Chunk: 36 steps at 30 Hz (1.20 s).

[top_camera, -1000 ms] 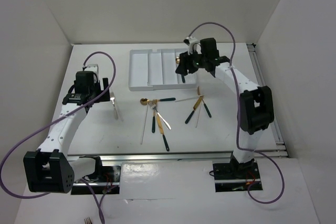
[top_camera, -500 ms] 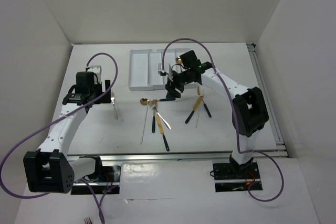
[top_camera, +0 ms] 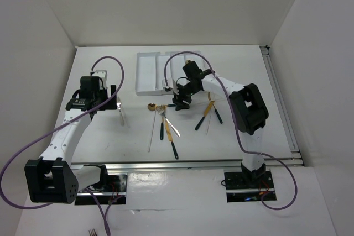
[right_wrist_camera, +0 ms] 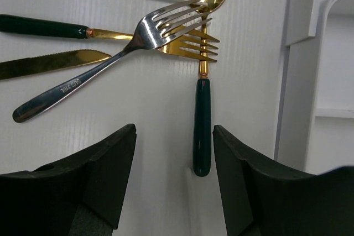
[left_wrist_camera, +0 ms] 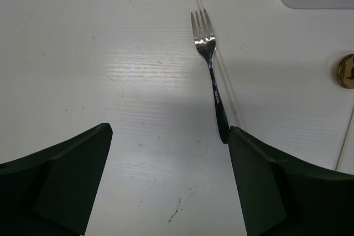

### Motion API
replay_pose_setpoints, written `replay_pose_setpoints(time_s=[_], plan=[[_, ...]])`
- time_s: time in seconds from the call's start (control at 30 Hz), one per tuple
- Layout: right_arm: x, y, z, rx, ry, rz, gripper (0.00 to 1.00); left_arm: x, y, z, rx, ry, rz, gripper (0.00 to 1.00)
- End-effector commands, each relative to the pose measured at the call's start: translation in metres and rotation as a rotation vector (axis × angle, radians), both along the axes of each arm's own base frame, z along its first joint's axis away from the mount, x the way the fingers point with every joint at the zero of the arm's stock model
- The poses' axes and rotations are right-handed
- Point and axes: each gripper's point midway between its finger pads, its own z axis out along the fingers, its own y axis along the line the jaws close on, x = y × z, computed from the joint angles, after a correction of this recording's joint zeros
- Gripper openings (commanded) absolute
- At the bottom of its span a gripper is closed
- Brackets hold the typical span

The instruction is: Sort the eating utensils into containers

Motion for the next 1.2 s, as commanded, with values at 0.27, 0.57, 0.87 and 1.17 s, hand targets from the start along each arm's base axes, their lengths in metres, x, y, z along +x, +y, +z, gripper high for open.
replay_pose_setpoints(time_s=[0.27,0.57,0.87,1.17], plan=[[0.022,0.011,-0.009,0.005,-0.024,0.011,0.65,0.006,0.004,0.012,0.030,-0.032,-0.002,1.00],[0.030,0.010,-0.026,-0.023,-0.027,-0.002,0.59,0.011,0.004,0.007,0.030,-0.020,-0.002,1.00],[0.037,-0.001,-0.062,-0.100,-0.039,-0.037,0.35,0.010,0.007,0.005,0.044,-0.010,0.012,1.00],[0.023,-0.016,-0.078,-0.172,-0.097,-0.023,0.00,0.012,0.009,0.004,0.051,-0.010,0.018,1.00]])
